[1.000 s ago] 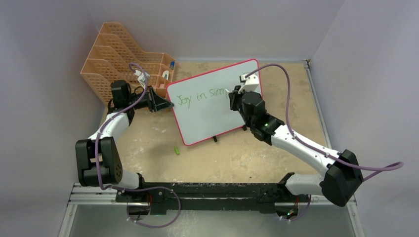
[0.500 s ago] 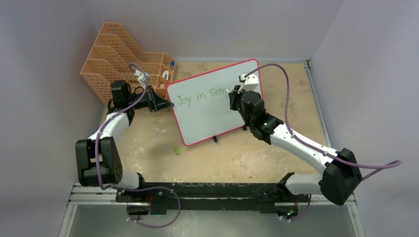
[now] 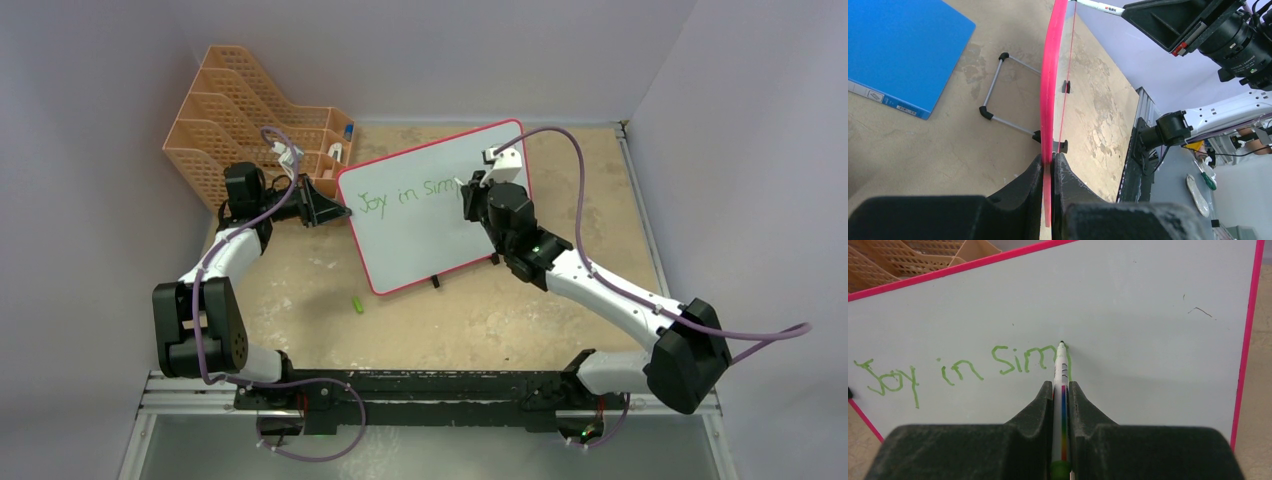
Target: Write a sentence on the whiteboard
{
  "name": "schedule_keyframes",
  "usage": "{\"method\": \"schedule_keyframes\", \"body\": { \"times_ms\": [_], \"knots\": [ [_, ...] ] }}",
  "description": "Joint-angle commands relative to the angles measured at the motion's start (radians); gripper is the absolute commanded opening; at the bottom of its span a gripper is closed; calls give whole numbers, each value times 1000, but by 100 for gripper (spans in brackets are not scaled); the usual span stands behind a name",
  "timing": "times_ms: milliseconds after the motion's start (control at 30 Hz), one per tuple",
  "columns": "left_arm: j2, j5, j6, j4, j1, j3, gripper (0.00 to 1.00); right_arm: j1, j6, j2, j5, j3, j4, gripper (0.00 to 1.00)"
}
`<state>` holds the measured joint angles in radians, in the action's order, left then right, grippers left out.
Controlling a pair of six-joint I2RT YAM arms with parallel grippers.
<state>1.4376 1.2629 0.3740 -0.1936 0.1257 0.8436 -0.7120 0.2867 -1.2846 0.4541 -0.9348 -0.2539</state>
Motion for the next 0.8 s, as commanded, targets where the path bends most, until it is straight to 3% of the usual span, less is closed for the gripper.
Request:
{"method": "schedule_keyframes", "body": {
  "times_ms": [0, 767],
  "knots": [
    [-22, -3, -21, -3, -9, 31, 0, 7, -15, -4, 18, -43, -53, 0],
    [-20, -8, -21, -3, -9, 32, 0, 24, 3, 26, 22, -2, -6, 0]
  ]
}}
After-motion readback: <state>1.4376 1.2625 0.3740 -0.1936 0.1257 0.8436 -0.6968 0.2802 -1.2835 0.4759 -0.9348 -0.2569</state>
